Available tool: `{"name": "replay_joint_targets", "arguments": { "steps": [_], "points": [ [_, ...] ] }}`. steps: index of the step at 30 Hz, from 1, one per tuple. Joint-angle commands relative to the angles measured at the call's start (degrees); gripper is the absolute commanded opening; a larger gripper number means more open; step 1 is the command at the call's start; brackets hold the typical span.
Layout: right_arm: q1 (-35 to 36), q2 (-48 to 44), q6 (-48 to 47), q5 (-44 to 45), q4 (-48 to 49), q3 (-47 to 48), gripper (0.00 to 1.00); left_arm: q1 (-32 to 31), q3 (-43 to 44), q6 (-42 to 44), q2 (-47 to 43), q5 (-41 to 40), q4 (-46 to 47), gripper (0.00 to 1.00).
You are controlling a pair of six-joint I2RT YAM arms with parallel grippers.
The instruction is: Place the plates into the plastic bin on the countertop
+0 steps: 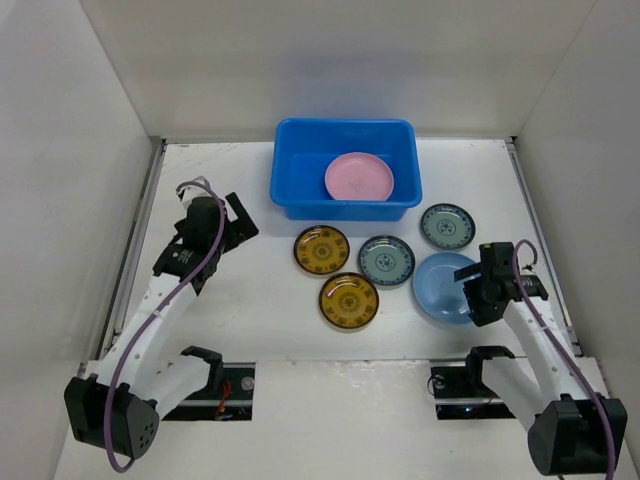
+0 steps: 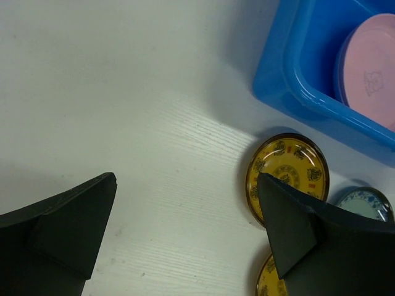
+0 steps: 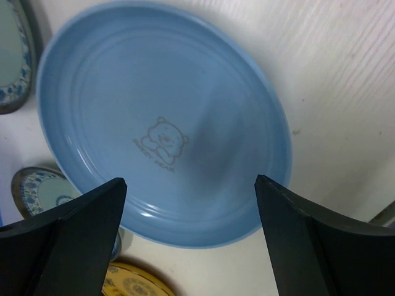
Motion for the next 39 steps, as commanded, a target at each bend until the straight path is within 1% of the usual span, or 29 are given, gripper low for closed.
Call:
{"name": "replay_joint_targets", "arguments": {
  "steps": [1,6,13,16,17,20,27,31,33,35,38,39],
  "points": [
    [2.97,1.14,7.36,-0.99,-4.48,-0.28,0.91,0.45,-0.47,-2.00,-2.24,2.04,-0.54,1.00],
    [6.66,2.11,10.09,-1.87,-9.14,-0.63,0.90,1.33,-1.61,-2.70,-4.61,3.45,-2.30,1.00],
    [7.28,1.06,8.42,-1.88,-12.93,-0.27,0.89,2.91,-3.02,-2.97,-6.19,4.94,-3.62,1.00],
    [7.81,-0.96,9.03,-2.23,-14.51,-0.37,0.88,3.18,-3.20,-3.14,-6.54,5.74,-4.32,1.00],
    [7.90,-1.49,8.86,-1.88,-14.77,-0.54,0.86,3.18,-3.29,-3.23,-6.54,5.83,-4.41,1.00],
    [7.37,-2.46,8.85,-2.31,-11.97,-3.17,0.78,3.27,-3.90,-3.41,-6.54,5.83,-4.42,1.00],
    [7.64,2.02,11.67,-2.32,-5.73,-5.46,0.64,3.62,-3.55,-3.06,-7.51,5.65,-6.17,1.00],
    [7.72,4.65,12.90,-1.79,-1.07,-5.90,0.49,4.50,-3.90,-3.06,-8.12,5.91,-6.52,1.00],
    [7.72,6.06,13.16,-0.74,0.42,-5.03,0.40,4.67,-4.08,-3.06,-8.48,5.91,-6.70,1.00],
    [7.72,7.55,13.25,-0.21,0.87,-3.97,0.27,4.67,-4.25,-3.06,-8.74,5.91,-6.88,1.00],
    [7.90,8.27,14.22,0.84,-0.79,-1.87,0.03,4.85,-4.34,-2.97,-9.18,5.74,-7.14,1.00],
    [8.16,7.74,14.74,1.11,-2.19,-0.99,0.00,4.85,-4.34,-2.97,-9.18,5.74,-7.14,1.00]
  ]
}}
